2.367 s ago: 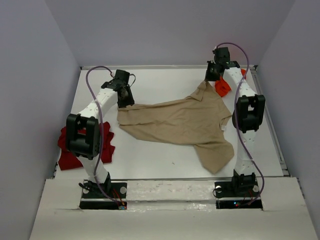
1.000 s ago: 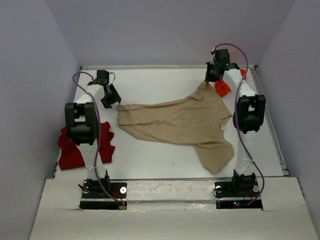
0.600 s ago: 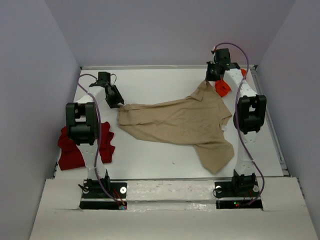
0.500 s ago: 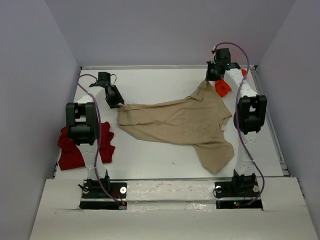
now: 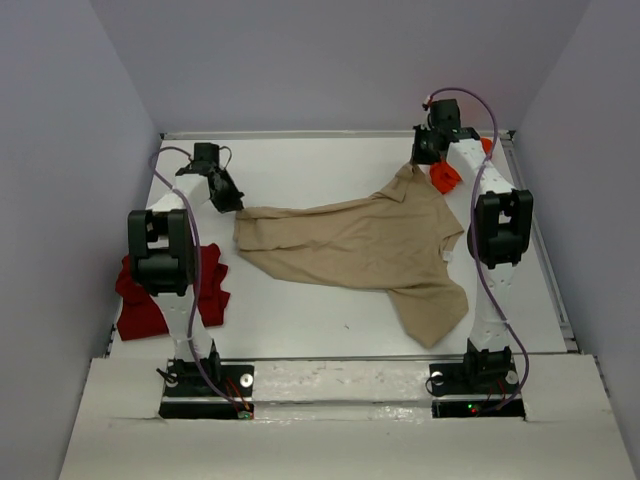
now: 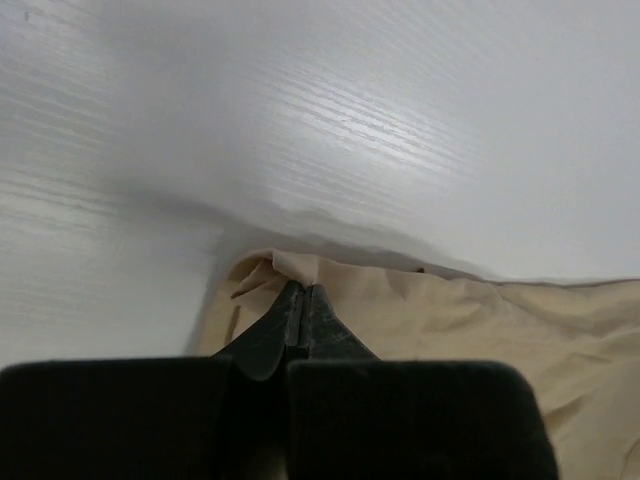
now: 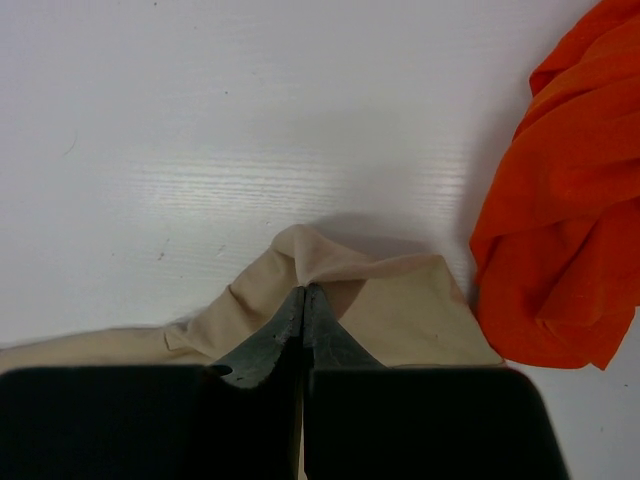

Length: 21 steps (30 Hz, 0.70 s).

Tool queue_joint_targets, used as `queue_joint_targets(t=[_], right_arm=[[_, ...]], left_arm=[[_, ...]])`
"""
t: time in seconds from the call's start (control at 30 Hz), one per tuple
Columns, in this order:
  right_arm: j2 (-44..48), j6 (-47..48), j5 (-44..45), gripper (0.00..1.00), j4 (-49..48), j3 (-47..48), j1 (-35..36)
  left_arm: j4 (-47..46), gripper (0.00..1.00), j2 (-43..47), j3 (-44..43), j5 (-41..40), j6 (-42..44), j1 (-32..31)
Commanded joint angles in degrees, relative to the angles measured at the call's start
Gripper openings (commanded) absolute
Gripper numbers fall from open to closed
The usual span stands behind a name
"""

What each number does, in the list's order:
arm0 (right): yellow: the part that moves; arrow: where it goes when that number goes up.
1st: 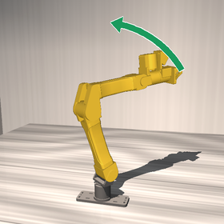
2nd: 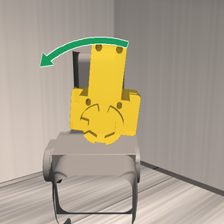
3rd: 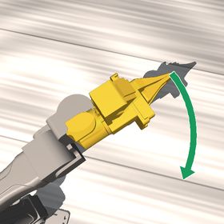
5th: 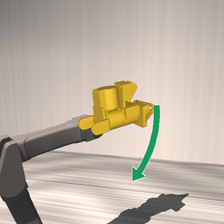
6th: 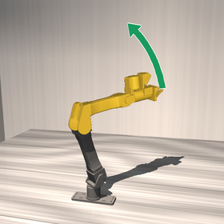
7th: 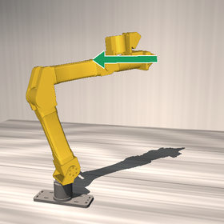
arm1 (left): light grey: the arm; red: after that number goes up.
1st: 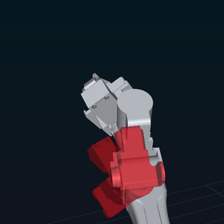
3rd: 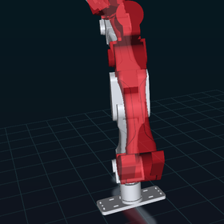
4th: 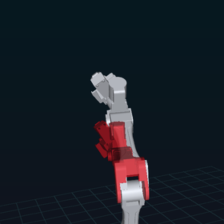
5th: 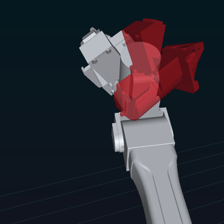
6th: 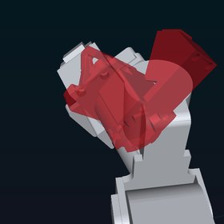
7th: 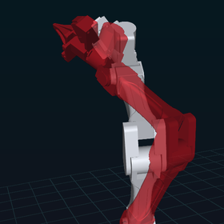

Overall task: Fold and stack the t-shirts
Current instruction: Flatten out the tshirt

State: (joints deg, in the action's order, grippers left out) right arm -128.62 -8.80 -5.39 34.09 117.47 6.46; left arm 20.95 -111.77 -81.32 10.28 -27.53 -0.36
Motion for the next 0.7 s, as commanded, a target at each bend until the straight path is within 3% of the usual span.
queue_joint_targets(t=[0.0,0.2,0.53,0.67], right_arm=[[0.3,-0.8,-0.4,0.0,-3.2,-1.0,0.4],[2.6,-2.4,2.1,0.0,-9.2,-6.2,0.4],[21.5,-4.1,12.9,0.0,-10.7,-17.1,7.7],[30.5,-3.2,21.2,0.0,-9.1,-20.2,12.5]], left_arm=[[-3.1,0.0,10.2,0.5,-4.9,-1.3,-0.1],[-0.8,0.0,9.7,-6.7,-6.0,-1.7,-0.3],[5.8,0.0,21.9,-9.1,-7.4,0.9,-2.4],[8.3,0.0,27.1,-9.7,-8.5,1.3,-4.6]])
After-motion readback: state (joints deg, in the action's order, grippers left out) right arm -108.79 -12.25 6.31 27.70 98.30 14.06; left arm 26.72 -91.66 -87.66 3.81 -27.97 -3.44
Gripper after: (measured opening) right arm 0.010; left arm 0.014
